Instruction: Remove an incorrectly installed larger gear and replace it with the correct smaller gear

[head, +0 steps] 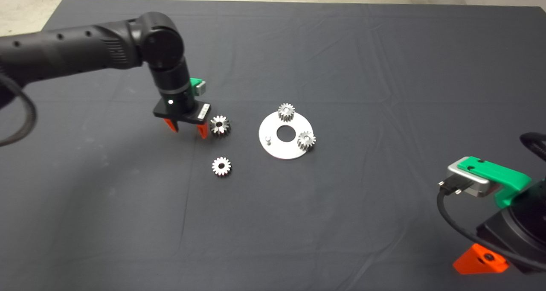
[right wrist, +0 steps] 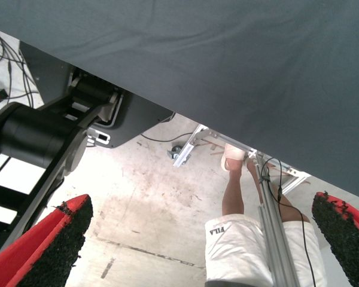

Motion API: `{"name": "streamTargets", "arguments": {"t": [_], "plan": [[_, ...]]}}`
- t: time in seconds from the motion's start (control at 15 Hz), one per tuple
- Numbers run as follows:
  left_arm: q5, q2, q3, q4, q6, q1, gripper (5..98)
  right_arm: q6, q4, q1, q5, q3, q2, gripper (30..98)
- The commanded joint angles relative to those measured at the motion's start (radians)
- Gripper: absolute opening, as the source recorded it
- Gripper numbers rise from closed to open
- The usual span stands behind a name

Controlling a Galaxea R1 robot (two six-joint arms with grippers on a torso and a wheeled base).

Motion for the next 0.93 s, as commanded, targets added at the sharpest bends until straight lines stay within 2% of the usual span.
{"name": "streamTargets", "arguments": {"t": [0.0, 0.13, 0.33, 0.47, 0.6, 0.73, 0.87], "plan": [[-0.071, -0.109, 0.246, -0.045, -0.162, -0.032, 68.3, -0.002, -0.026, 0.013, -0.104, 0.004, 0.001, 96.8], [-0.111, -0.121, 0.304, -0.049, -0.207, -0.031, 69.1, -0.002, -0.026, 0.013, -0.104, 0.003, 0.001, 96.8], [-0.174, -0.117, 0.338, -0.052, -0.25, -0.031, 73.3, -0.002, -0.026, 0.013, -0.104, 0.004, 0.002, 96.8], [-0.186, -0.112, 0.34, -0.051, -0.251, -0.029, 77.0, -0.003, -0.026, 0.013, -0.104, 0.004, 0.002, 96.8], [-0.189, -0.095, 0.341, -0.052, -0.253, -0.028, 77.8, -0.003, -0.026, 0.013, -0.104, 0.004, 0.002, 96.8], [-0.192, -0.082, 0.331, -0.051, -0.258, -0.026, 83.6, -0.003, -0.026, 0.013, -0.104, 0.004, 0.004, 96.8], [-0.19, -0.072, 0.321, -0.046, -0.265, -0.026, 83.6, -0.003, -0.026, 0.013, -0.104, 0.004, 0.004, 96.8]]}}
